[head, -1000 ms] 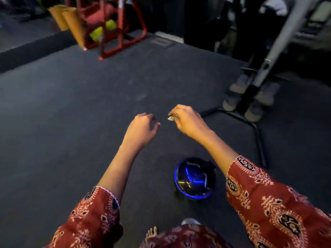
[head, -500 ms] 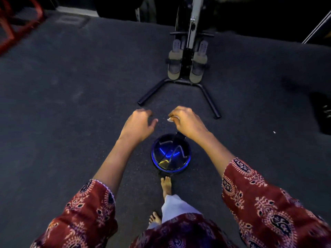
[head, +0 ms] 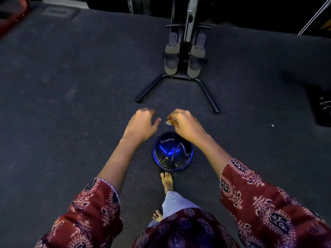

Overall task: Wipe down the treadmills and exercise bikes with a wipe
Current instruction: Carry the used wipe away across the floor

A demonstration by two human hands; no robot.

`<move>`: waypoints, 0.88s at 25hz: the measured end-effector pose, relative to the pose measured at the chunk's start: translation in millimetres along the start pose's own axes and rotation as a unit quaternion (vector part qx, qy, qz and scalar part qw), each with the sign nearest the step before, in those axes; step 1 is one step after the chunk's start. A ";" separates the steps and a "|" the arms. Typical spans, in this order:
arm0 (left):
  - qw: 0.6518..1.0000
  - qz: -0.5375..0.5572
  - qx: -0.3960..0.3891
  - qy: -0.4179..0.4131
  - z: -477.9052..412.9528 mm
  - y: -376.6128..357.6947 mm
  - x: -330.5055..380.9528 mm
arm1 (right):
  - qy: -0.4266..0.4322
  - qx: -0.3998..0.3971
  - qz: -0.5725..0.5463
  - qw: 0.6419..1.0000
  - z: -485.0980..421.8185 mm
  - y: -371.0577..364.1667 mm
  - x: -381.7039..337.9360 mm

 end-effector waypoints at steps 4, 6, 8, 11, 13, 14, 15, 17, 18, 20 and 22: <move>1.000 0.000 -0.019 0.005 -2.1 -12.2 -6.3 | -0.020 -0.014 0.007 1.000 4.0 -11.3 12.0; 1.000 0.001 -0.021 0.007 -6.8 -15.9 -10.4 | -0.030 -0.021 0.010 0.999 1.5 -16.2 19.6; 0.999 -0.002 -0.032 0.011 -10.1 -23.3 -14.4 | -0.039 -0.025 0.005 0.999 -0.1 -23.1 27.7; 0.998 -0.001 -0.054 0.022 -18.1 -43.0 -22.1 | -0.051 -0.042 -0.004 0.998 -3.0 -41.9 42.1; 0.997 0.004 -0.073 0.035 -24.2 -59.9 -30.5 | -0.057 -0.058 -0.010 0.997 -6.2 -57.6 51.6; 0.995 0.003 -0.086 0.042 -27.7 -69.4 -36.6 | -0.061 -0.068 -0.014 0.996 -8.8 -67.0 56.4; 0.994 -0.001 -0.101 0.047 -29.8 -79.0 -43.2 | -0.064 -0.078 -0.016 0.995 -10.9 -76.6 59.9; 0.990 -0.004 -0.129 0.052 -36.0 -98.8 -59.2 | -0.061 -0.096 -0.014 0.993 -17.0 -98.3 66.2; 0.988 -0.004 -0.142 0.055 -39.7 -108.5 -67.2 | -0.064 -0.108 -0.013 0.992 -20.4 -110.1 70.1; 0.985 -0.006 -0.162 0.065 -47.7 -128.0 -82.6 | -0.072 -0.137 -0.009 0.988 -26.2 -135.8 77.1; 0.982 0.000 -0.173 0.079 -57.4 -149.7 -101.3 | -0.082 -0.148 -0.017 0.985 -34.5 -162.8 84.4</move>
Point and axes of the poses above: each hand's wrist, its own z-axis away from the middle knuckle, its own y-axis out of the back of the hand, x = y × z, the point moved 9 cm from there along -z, towards the middle knuckle, and after that the axes turned 15 degrees about z, right-handed, at the moved point
